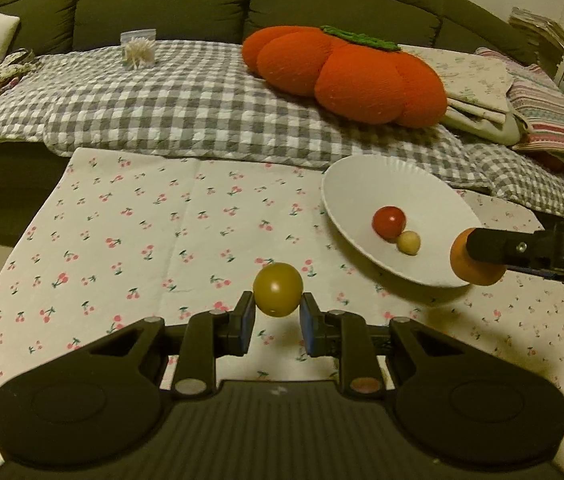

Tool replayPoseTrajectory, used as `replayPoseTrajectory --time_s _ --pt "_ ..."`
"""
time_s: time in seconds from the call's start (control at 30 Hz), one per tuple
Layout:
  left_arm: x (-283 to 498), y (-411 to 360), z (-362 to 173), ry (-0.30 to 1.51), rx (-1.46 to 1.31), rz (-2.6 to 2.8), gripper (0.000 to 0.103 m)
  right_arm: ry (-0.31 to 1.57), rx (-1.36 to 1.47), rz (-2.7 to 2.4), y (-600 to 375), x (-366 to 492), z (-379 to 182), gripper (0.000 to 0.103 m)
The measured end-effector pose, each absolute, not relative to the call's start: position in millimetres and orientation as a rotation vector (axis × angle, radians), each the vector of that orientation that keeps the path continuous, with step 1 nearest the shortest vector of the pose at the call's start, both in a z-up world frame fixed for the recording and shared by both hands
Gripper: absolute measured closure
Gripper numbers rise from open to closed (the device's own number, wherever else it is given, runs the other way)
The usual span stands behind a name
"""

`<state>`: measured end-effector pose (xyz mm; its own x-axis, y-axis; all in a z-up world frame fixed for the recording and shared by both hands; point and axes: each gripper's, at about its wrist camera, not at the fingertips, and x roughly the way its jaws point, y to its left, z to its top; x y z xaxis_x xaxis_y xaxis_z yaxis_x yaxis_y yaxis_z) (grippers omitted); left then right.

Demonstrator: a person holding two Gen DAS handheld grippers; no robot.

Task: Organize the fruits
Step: 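Carry the plum and orange over the plate and open both tools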

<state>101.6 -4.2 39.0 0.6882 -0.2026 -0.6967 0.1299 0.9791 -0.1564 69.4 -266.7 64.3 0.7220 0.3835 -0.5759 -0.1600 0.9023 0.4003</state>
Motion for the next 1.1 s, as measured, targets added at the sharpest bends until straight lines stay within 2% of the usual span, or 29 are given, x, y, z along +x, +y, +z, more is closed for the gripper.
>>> replayPoseTrajectory --time_s 0.6,1.1 --pt "123 -56 49 0.725 -0.044 -0.284 0.081 0.668 0.422 0.205 -319 77 74 0.065" --pt "151 -120 18 0.735 0.077 -0.386 0.081 0.714 0.377 0.123 -334 116 41 0.065"
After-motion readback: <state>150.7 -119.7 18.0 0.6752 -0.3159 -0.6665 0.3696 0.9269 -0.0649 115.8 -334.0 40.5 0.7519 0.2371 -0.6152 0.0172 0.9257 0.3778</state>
